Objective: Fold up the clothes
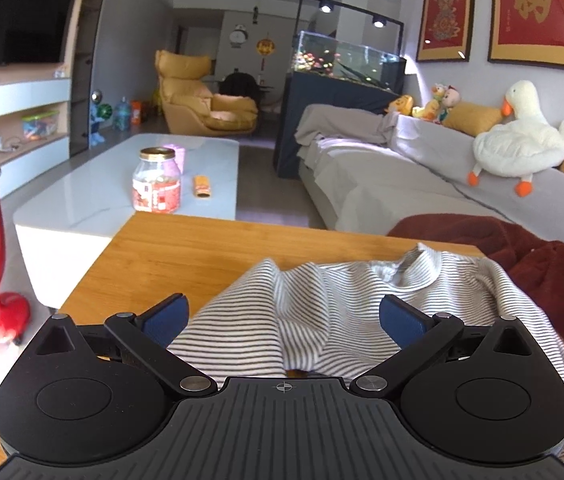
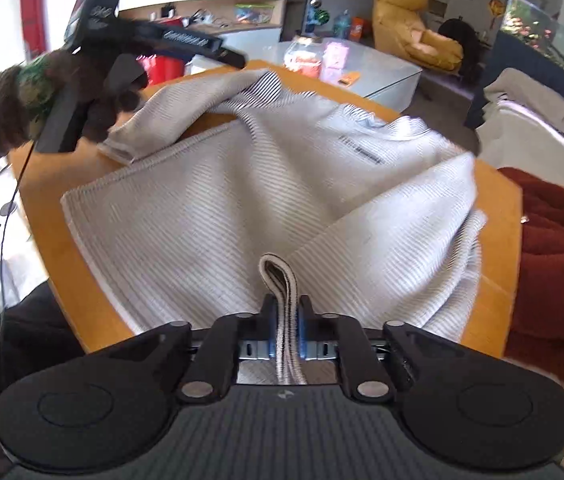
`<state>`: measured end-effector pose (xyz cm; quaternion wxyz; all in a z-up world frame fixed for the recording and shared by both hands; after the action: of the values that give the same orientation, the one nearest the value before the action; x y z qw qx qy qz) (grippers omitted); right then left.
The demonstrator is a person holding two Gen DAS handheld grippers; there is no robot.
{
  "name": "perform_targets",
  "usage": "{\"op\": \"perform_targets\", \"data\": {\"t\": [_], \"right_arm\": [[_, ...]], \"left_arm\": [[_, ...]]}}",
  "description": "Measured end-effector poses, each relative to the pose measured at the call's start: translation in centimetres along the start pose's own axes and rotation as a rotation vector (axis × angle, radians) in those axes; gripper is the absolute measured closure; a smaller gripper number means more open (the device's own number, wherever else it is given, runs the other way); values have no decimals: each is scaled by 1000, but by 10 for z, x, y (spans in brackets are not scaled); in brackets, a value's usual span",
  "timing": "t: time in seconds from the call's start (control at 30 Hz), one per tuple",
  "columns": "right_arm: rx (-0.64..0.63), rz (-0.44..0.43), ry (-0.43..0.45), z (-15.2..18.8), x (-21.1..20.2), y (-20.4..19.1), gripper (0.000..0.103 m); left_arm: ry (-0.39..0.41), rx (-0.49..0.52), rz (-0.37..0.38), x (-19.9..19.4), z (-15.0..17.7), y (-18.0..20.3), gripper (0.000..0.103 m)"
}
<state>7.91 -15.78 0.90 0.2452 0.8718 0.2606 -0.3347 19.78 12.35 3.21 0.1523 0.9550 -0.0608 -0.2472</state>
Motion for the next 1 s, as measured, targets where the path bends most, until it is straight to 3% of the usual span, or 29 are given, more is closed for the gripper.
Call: {"op": "perform_targets", "data": {"t": [0.13,0.33,0.43,0.53,0.63,0.83,1.0], "right_arm": [[127,194,71,-26,-26,87,95],[317,486,177,-62,-68,218,95],[450,535,207,-60,-76,265,96],[553,489,243,-60,-71,282,96],[545,391,280,-84,-52,268,96],[434,164,326,-162,7,209,96],[375,44,289,-205,71,159,96]], "left_arm": [[-65,-49,67,-9,4,6,0],[-94,8,88,-22,17,11,0],[-95,48,81,-26,20,8,0],[-105,52,73,-27,21,2,0],[-116,25,57,-26,22,-8,0],[-140,-35,35,-30,28,-30,0],[-136,-21,0,-43,28,-43,0]]}}
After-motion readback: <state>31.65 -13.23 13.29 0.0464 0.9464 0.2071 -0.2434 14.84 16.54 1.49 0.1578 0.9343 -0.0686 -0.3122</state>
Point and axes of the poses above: each gripper's, at about its wrist camera, not at the fingertips, and x roughly the way its jaws point, y to its right, z to its underside, the point moved 4 cm from there along x, roughly the way its jaws point, and after that the axes turned 10 degrees about -x, right-handed, at the moved point
